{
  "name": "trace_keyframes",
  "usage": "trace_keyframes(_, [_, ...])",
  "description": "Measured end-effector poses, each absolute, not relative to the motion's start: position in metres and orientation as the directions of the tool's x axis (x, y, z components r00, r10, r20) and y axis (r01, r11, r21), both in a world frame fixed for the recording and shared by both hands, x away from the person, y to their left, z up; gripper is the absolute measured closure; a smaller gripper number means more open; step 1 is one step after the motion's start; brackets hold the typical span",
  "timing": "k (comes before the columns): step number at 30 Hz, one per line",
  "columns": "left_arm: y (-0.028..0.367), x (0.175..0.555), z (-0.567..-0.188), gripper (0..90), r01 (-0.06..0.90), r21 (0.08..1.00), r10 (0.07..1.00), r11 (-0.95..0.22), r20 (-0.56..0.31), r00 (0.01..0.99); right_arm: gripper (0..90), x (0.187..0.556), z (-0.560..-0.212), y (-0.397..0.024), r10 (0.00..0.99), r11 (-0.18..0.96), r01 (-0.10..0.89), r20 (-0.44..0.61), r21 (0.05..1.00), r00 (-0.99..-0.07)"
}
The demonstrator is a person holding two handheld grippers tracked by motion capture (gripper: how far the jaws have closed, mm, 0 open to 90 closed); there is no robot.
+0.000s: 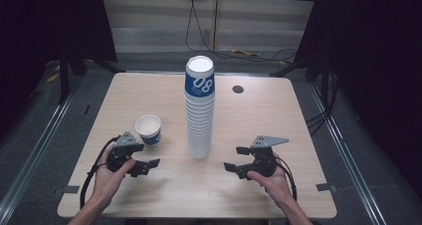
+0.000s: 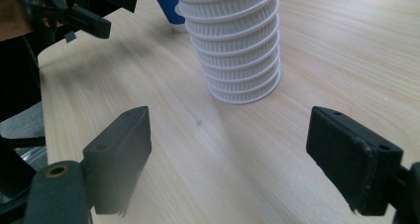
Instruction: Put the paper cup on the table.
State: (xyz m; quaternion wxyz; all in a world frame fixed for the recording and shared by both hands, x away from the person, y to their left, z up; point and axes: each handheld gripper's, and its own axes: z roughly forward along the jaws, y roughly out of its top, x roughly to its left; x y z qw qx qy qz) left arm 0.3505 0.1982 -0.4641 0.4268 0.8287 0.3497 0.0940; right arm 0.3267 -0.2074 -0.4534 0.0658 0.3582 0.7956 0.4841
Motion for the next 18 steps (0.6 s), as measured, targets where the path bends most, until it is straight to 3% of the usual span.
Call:
trace_keyframes(4, [0.184,0.342,-0.468,15.8,0.49,0.786,0.619,-0.378,-0.179,0.765,17.8,0.323,-0.452,-0.207,0.642,0.265,0.496,0.232,0.827,-0.731])
trace_keyframes(6, [0.178,0.34,-0.471,15.8,0.505,0.78,0.55,-0.368,-0.255,0.795,17.7,0.322,-0.452,-0.207,0.644,0.259,0.496,0.234,0.829,-0.728])
trace_keyframes(8, [0.171,0.335,-0.473,15.7,0.454,0.788,0.576,-0.416,-0.158,0.802,17.7,0.321,-0.453,-0.207,0.64,0.254,0.497,0.241,0.829,-0.729])
trace_keyframes(10, [0.167,0.335,-0.476,15.7,0.471,0.79,0.552,-0.393,-0.207,0.808,17.7,0.32,-0.454,-0.205,0.642,0.26,0.494,0.234,0.83,-0.73])
trace_keyframes(18, [0.154,0.331,-0.481,15.8,0.446,0.815,0.533,-0.369,-0.207,0.82,17.3,0.316,-0.462,-0.199,0.643,0.279,0.499,0.226,0.82,-0.731])
